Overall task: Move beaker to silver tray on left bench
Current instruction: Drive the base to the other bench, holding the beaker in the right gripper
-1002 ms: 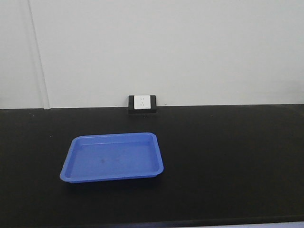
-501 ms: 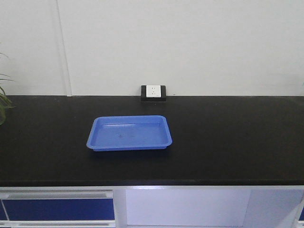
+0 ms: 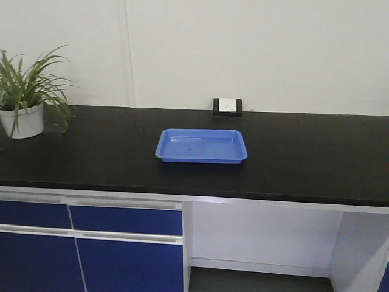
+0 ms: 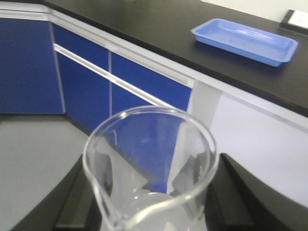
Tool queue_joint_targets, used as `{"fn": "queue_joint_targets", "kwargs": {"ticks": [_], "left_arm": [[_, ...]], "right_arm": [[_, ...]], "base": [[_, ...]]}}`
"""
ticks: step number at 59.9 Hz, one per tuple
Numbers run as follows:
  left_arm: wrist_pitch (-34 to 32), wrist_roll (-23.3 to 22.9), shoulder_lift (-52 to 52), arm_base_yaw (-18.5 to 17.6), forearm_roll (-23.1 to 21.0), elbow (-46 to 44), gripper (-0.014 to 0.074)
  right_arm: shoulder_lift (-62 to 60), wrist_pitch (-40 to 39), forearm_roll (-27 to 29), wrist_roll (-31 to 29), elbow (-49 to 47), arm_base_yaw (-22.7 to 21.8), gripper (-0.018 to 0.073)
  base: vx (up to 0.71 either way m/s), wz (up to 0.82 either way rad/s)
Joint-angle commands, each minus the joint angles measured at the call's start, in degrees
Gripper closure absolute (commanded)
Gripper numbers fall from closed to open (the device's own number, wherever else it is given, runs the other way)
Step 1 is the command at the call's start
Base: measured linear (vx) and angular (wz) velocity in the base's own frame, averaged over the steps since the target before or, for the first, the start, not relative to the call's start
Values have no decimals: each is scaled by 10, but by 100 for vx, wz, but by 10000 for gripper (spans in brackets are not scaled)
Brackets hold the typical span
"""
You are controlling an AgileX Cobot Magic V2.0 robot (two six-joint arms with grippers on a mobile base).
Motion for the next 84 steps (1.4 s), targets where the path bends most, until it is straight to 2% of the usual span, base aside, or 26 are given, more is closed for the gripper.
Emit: {"fn": "queue_joint_targets", "kwargs": {"ticks": [1, 41, 84], "left_arm": [[-47, -1, -4, -2, 0, 11, 595], [-47, -1, -4, -2, 0, 11, 595], [-47, -1, -4, -2, 0, 11, 595]], "right_arm": [[1, -44, -6, -3, -18, -3, 571], [1, -44, -6, -3, -18, -3, 571], [1, -44, -6, -3, -18, -3, 571]], "base": [[-32, 30], [-26, 50], [-12, 53]]}}
